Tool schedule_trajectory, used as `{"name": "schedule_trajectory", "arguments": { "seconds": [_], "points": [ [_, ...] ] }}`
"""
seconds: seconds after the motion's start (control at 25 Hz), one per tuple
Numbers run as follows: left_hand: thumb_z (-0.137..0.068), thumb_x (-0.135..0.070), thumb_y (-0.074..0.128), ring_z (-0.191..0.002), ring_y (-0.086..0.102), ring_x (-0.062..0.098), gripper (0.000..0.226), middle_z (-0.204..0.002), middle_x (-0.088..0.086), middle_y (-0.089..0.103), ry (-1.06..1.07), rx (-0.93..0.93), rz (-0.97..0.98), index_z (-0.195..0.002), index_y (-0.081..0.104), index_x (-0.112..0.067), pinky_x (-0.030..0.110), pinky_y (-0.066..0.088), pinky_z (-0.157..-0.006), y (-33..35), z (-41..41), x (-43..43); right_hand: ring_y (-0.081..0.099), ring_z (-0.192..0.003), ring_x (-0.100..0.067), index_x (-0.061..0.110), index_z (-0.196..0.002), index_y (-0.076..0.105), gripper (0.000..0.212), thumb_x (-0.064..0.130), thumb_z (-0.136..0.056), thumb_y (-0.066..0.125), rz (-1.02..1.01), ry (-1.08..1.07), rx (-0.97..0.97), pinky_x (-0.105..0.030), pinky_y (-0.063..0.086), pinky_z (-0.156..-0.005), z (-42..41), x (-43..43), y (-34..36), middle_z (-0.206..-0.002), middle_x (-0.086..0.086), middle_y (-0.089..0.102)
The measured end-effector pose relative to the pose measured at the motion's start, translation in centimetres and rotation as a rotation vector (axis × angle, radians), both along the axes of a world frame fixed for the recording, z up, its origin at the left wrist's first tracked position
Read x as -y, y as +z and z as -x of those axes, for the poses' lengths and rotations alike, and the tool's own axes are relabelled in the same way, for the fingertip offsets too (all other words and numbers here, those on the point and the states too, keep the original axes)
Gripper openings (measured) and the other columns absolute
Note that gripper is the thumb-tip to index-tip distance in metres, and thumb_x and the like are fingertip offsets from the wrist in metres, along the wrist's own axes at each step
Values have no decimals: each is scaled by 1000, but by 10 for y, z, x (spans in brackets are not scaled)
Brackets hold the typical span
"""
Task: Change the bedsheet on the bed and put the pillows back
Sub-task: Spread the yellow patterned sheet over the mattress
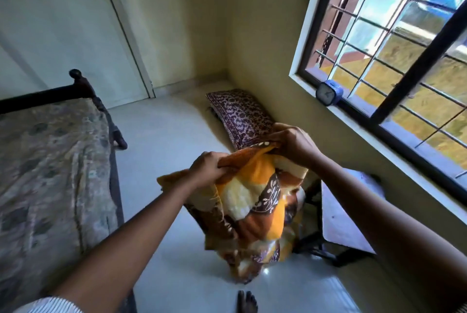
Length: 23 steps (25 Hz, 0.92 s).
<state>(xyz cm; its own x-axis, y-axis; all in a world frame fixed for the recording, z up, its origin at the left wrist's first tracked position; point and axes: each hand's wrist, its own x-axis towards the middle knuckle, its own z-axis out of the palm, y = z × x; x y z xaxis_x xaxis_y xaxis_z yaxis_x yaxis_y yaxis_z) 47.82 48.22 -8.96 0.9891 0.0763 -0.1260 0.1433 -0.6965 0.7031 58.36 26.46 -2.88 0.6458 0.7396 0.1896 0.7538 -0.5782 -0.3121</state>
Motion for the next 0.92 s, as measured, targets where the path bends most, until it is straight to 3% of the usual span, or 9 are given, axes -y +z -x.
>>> {"name": "schedule_trajectory", "arguments": {
  "seconds": [0.12,0.24,0.32,0.44,0.52,0.6,0.72,0.84,0.92],
  "points": [
    [-75,-48,66,-88,66,22,35,-91,7,72,-2,9,-85,-95,70,-19,31,51,-74,10,-9,5,51,-71,-13,18,-91,76,22,22,-69,77,-102,12,1,-22,33,-58,-16,7,-13,-79,1,56],
    [-77,-53,59,-86,65,23,39,-91,8,71,52,99,-277,-99,68,-22,33,52,-73,16,-14,-2,60,-77,-16,17,-86,75,22,29,-69,71,-127,68,46,-21,45,-65,-25,-6,-20,-84,-1,69],
    [-81,-53,59,-88,65,25,38,-93,7,71,60,100,-385,-103,67,-23,33,52,-74,19,-14,-12,64,-77,-23,18,-87,75,23,34,-70,69,-131,70,53,-31,53,-67,-30,-16,-21,-84,-1,71],
    [-69,-69,53,-85,66,22,60,-91,4,72,80,147,-347,-104,68,-23,32,53,-74,22,-5,-24,64,-81,-25,21,-91,75,24,34,-72,68,-160,93,44,-33,51,-69,-36,-28,-16,-88,0,71],
    [-61,-74,50,-82,64,21,69,-86,6,71,78,-3,-302,-97,69,-18,32,49,-73,27,-4,-31,63,-82,-25,21,-90,74,22,32,-72,69,-149,133,72,-29,43,-69,-37,-37,-14,-89,1,71],
    [-67,-68,57,-74,62,21,58,-76,11,68,141,-93,-231,-78,67,-12,31,43,-65,29,-4,-28,62,-84,-27,22,-91,74,22,33,-73,68,-158,105,100,-30,40,-71,-40,-48,-18,-92,2,71],
    [-82,-35,68,-67,56,21,31,-71,11,62,465,-106,-46,-62,54,-15,29,35,-60,32,-23,-30,61,-99,-29,22,-104,71,27,25,-78,69,-244,-2,0,-38,45,-85,-38,-71,-16,-107,-3,69],
    [-83,-20,67,-64,58,22,17,-77,11,60,783,-190,427,-76,56,-9,27,44,-59,33,-39,-38,59,-102,-20,22,-109,69,28,19,-82,68,-336,-43,-182,-26,41,-84,-12,-89,-7,-112,-1,66],
    [-88,-10,58,-50,59,18,11,-69,11,60,936,-183,788,-79,54,-6,24,49,-46,32,-50,-45,64,-90,-14,23,-104,71,22,20,-83,67,-411,-70,-342,-21,46,-80,8,-97,-4,-104,1,68]
  ]
}}
